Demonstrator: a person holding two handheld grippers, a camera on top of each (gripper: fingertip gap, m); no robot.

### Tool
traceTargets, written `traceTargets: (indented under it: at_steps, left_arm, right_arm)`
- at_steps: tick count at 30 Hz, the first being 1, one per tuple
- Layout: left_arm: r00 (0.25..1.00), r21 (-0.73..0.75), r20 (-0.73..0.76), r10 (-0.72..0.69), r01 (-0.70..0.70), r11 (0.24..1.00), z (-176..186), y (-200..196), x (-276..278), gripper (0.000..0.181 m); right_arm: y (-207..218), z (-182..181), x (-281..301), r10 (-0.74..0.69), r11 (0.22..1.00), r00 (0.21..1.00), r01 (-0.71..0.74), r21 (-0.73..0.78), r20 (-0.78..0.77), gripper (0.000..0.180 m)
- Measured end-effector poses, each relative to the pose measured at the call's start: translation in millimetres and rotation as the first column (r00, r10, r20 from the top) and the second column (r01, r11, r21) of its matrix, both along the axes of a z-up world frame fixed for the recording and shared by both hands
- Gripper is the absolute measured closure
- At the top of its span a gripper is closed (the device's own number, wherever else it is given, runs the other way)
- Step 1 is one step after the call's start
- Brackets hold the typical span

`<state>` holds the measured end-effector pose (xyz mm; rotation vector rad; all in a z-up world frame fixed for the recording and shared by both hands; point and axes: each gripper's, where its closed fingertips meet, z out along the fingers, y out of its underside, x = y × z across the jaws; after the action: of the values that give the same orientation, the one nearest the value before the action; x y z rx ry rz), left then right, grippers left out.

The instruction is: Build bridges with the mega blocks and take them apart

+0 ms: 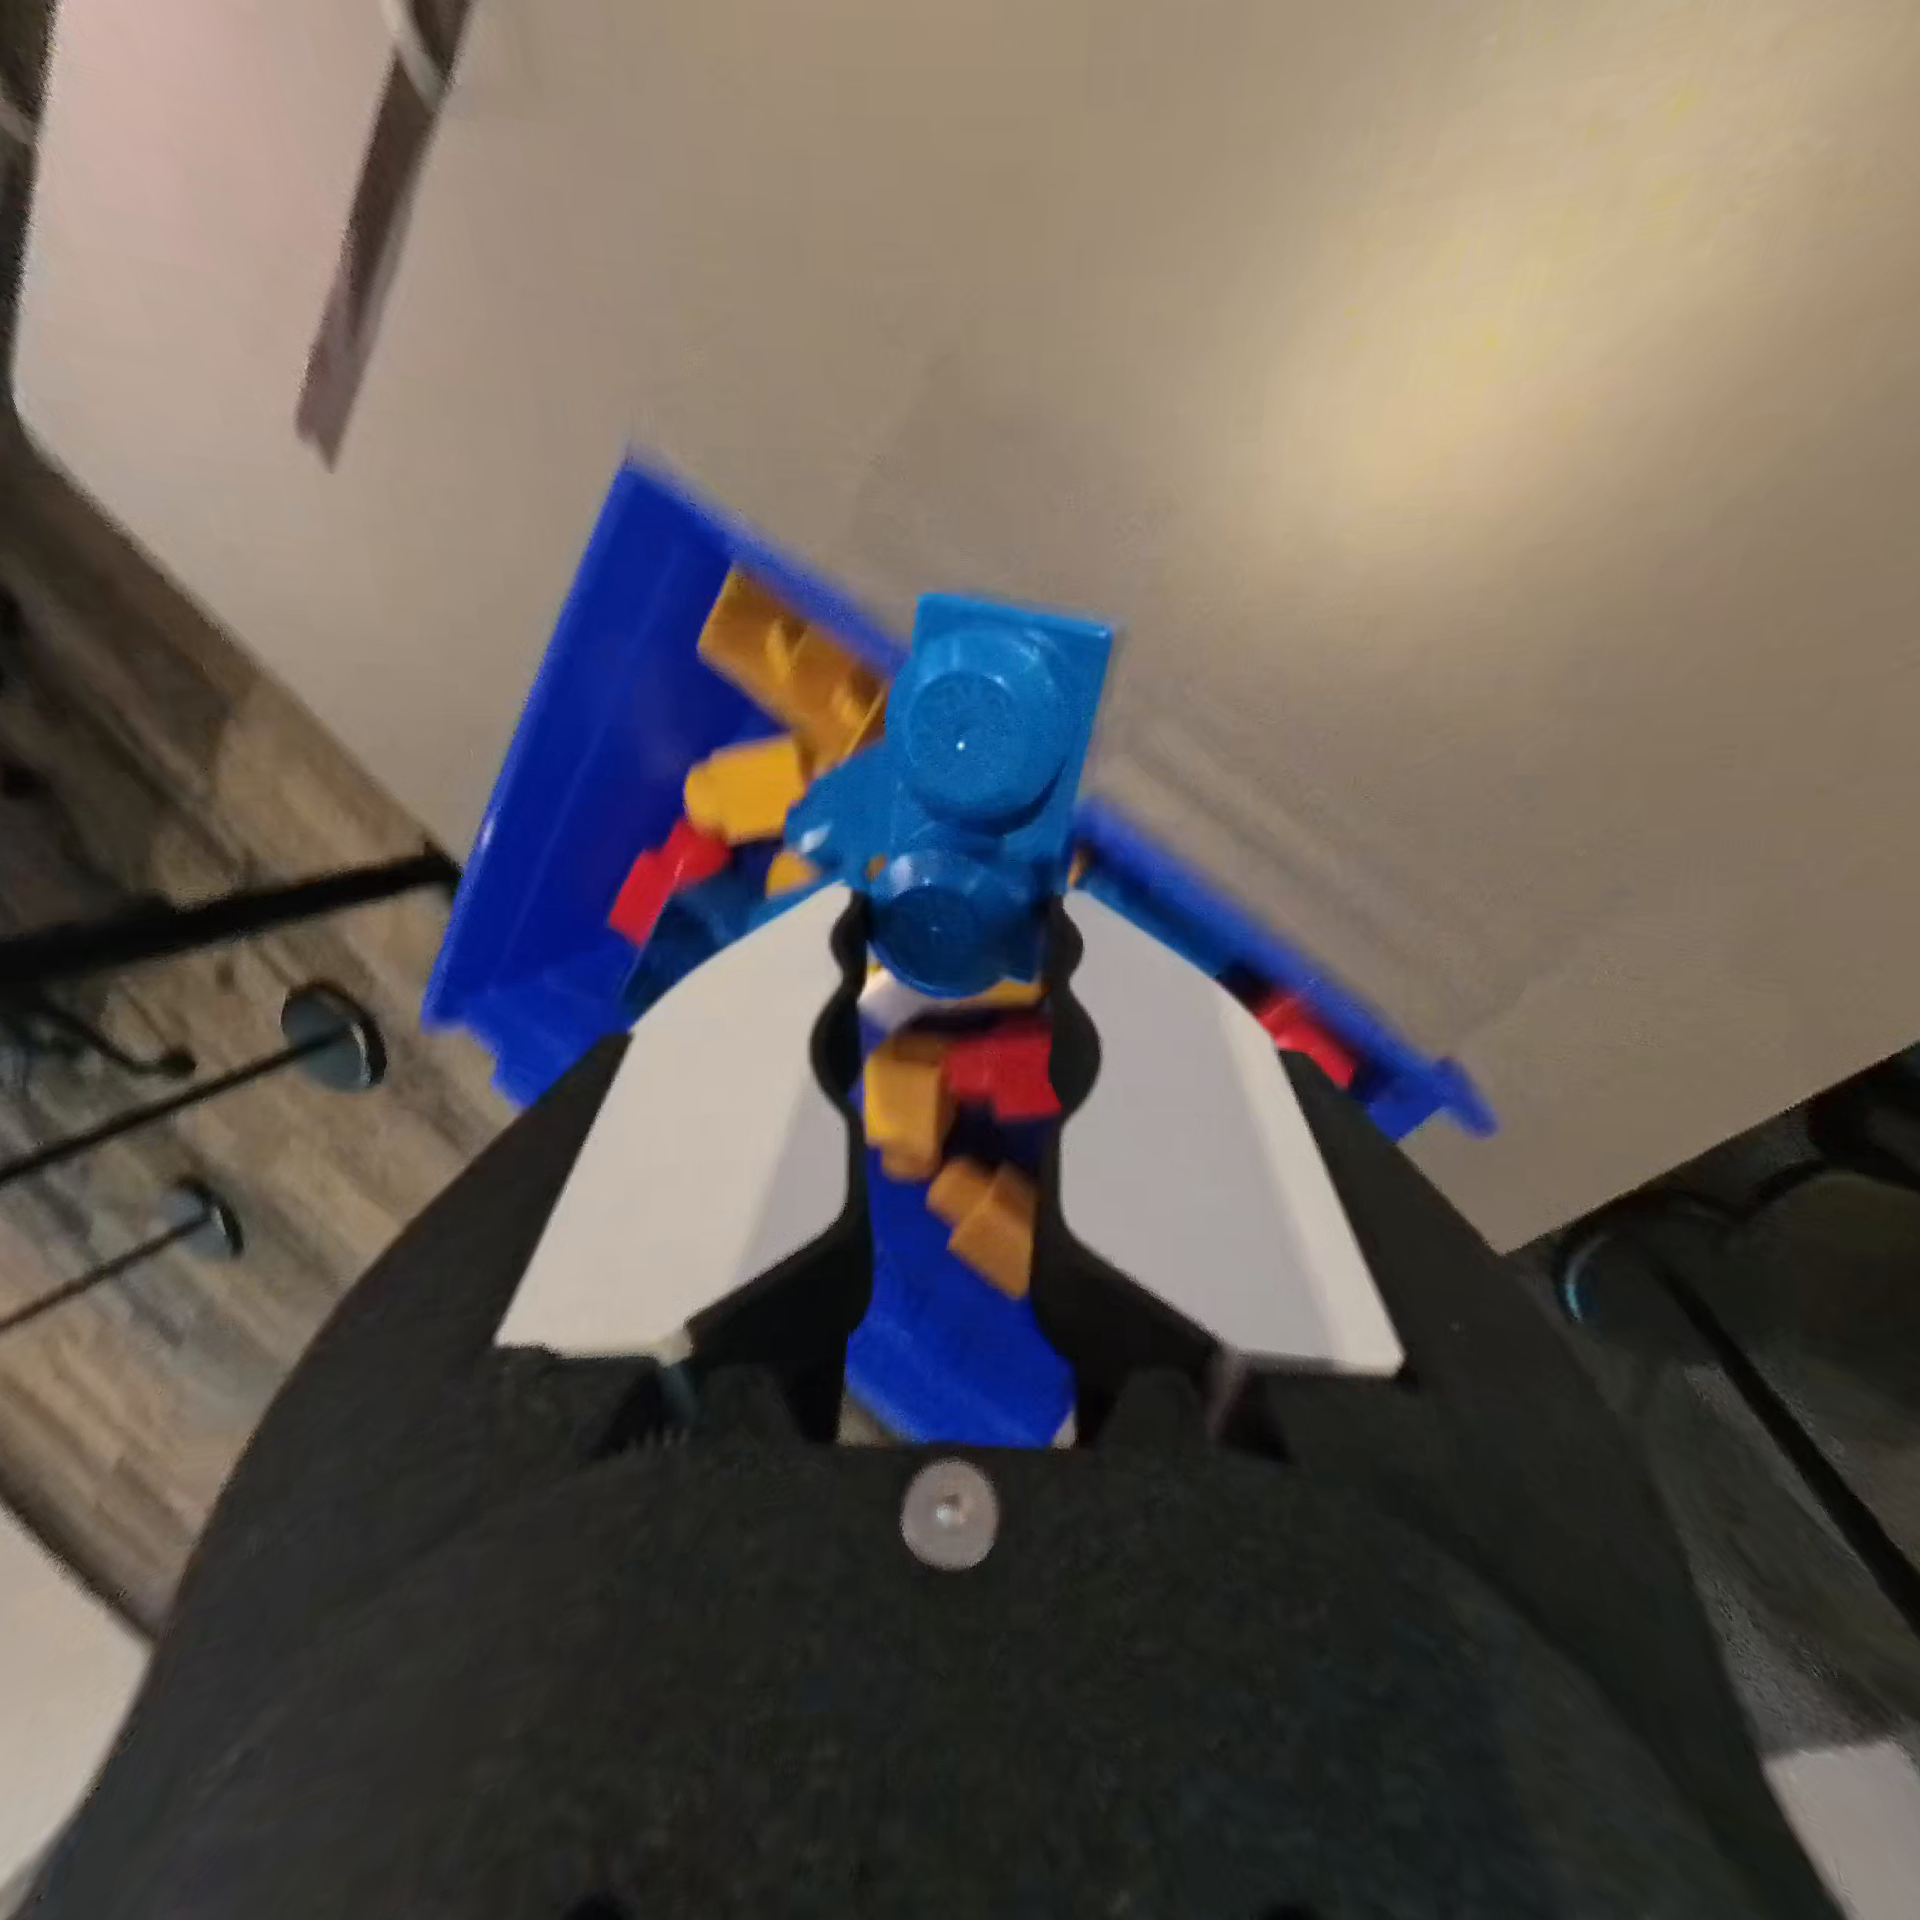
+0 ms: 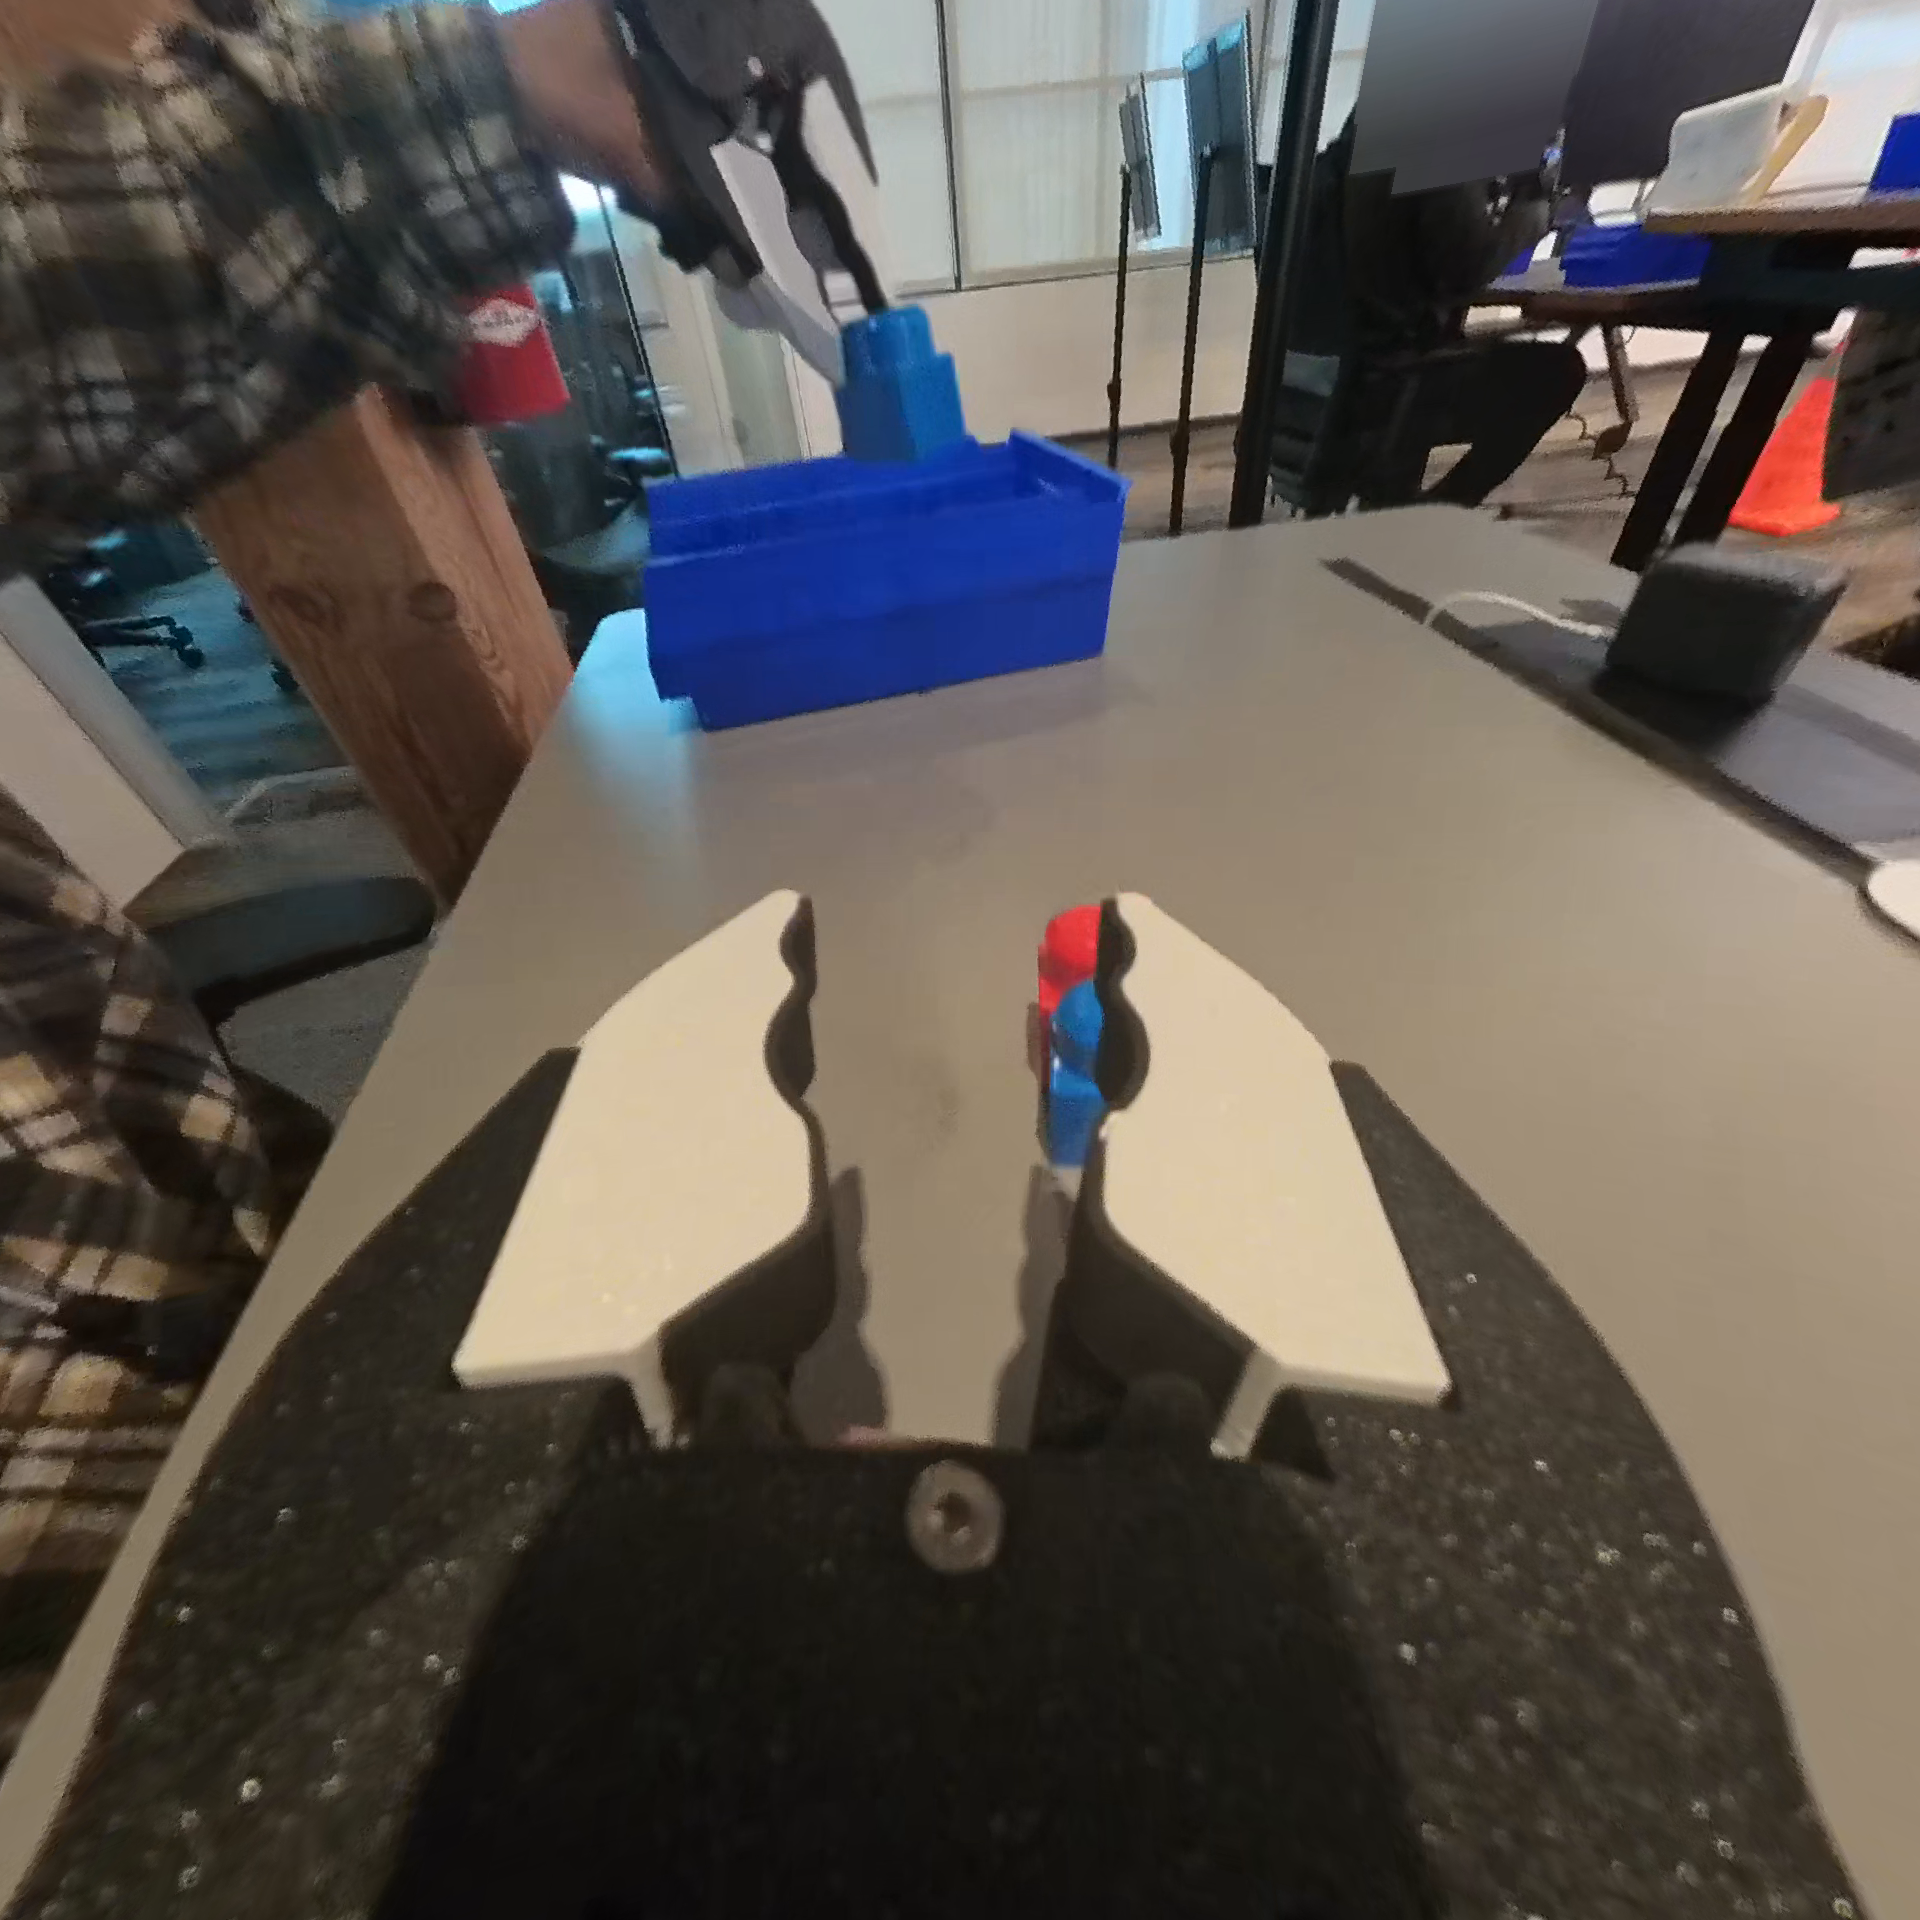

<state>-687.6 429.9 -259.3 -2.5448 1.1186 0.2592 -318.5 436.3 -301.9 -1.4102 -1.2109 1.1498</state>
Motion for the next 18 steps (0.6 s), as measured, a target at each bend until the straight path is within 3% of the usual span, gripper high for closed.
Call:
traceTargets:
  at_steps: [1, 10, 18]
  left_arm:
    - [0.999, 0.014, 0.021, -0.041, 0.04, 0.999, 2, 6, 24, 0.148]
    - [0.914, 0.055, 0.138, -0.382, 0.378, 0.924, -24, 30, 222, 0.152]
    - [0.853, 0.043, 0.202, -0.482, 0.484, 0.874, -37, 25, 284, 0.152]
  right_arm:
    - [0, 9, -4, 0.006, 1.0, 1.0, -0.006, 0.012, -0.005, 0.128]
    - [6, 46, -50, 0.057, 0.991, 0.998, -0.061, 0.119, 0.042, 0.129]
    - [17, 32, -64, 0.134, 0.984, 0.986, -0.145, 0.101, 0.103, 0.132]
